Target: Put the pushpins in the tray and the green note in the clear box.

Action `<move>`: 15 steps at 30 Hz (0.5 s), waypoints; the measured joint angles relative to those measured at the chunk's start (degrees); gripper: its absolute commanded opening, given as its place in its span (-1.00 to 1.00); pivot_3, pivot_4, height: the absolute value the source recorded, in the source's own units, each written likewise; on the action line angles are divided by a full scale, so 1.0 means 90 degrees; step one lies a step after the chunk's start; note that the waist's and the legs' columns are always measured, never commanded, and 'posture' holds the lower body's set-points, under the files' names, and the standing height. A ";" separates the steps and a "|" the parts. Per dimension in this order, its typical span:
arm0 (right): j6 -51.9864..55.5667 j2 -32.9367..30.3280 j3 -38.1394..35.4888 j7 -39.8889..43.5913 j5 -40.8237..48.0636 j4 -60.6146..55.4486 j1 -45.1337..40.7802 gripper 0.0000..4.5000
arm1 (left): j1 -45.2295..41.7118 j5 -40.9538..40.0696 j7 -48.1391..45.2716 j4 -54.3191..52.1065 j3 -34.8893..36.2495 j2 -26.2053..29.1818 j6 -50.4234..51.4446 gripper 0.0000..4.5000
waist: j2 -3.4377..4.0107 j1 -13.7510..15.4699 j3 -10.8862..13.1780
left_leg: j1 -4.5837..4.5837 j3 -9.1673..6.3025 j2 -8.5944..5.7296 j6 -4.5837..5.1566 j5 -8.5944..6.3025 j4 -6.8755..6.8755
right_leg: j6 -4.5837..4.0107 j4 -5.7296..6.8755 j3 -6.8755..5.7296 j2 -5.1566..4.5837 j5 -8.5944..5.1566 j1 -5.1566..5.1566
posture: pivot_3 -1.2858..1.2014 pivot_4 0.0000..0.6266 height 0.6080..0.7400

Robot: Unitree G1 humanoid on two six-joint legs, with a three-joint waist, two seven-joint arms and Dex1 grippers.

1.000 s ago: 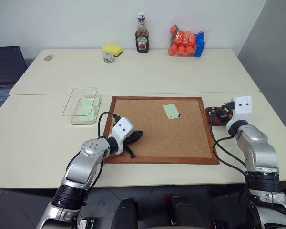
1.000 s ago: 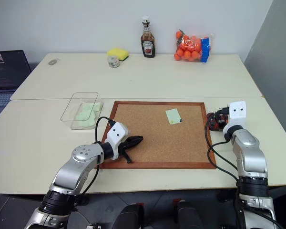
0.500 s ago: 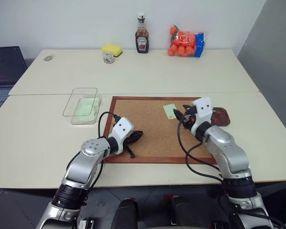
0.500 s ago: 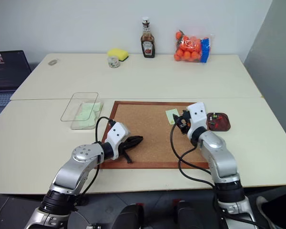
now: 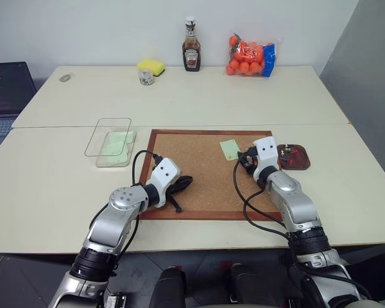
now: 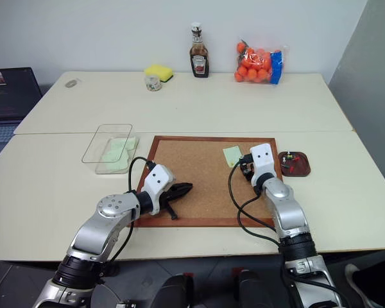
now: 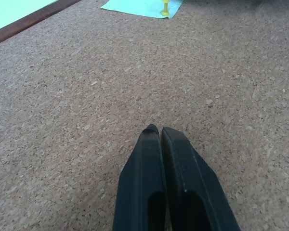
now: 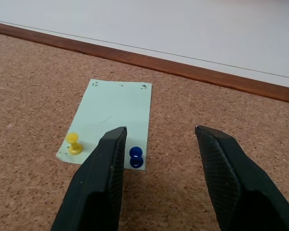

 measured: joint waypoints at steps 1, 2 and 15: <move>-0.0031 0.0013 0.0000 0.0000 0.0000 0.0035 0.0000 -0.12 | 0.0000 0.0000 0.0001 0.0000 0.0000 0.0000 0.0000 -0.93 | 0.0000 0.0000 0.0000 | 0.0000 0.0000 0.0000 0.0000 0.0000 0.0000 | 0.0000 0.0000 0.0000 0.0000 0.0000 0.0000 | 0.03 -0.52 1.00; -0.0064 0.0034 0.0006 0.0009 0.0000 0.0049 0.0000 -0.24 | 0.0000 0.0000 0.0001 0.0000 0.0001 0.0000 0.0000 -0.93 | 0.0000 0.0000 0.0000 | 0.0000 0.0000 0.0000 0.0000 0.0000 0.0000 | 0.0000 0.0000 0.0000 0.0000 0.0000 0.0000 | 0.03 -0.52 1.00; -0.0095 0.0153 0.0071 0.0138 0.0014 0.0029 0.0027 -0.96 | -0.0001 0.0000 0.0000 0.0003 -0.0001 -0.0002 -0.0012 -0.93 | 0.0000 0.0001 0.0000 | 0.0000 -0.0002 0.0000 0.0000 0.0000 -0.0001 | 0.0001 0.0000 -0.0001 0.0000 0.0000 0.0000 | 0.03 -0.52 1.00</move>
